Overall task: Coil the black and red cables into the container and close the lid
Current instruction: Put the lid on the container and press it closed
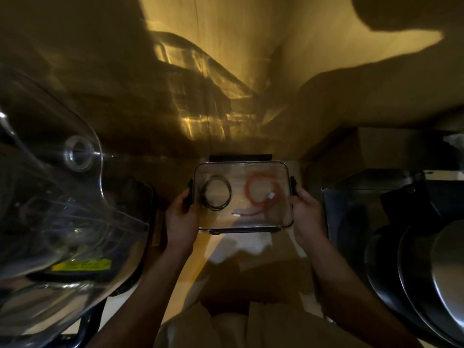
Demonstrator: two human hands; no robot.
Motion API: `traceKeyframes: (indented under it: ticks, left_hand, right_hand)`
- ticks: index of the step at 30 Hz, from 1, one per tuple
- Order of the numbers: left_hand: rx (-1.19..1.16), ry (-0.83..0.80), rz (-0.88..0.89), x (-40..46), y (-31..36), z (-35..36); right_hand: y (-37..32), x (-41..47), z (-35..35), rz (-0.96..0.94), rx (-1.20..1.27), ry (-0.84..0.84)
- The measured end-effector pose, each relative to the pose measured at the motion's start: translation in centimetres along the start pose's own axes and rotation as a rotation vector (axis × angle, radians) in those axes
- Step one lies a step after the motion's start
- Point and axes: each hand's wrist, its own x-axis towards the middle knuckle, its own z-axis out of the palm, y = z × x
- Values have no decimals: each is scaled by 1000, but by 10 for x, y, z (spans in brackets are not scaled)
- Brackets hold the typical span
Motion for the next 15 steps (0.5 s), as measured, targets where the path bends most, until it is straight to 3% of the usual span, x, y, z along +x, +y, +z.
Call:
traceKeyframes:
  ticks: [15]
  left_hand:
    - [167,114,59,11,-16,5]
  right_hand:
    - [15,7,-8,-17,-42,1]
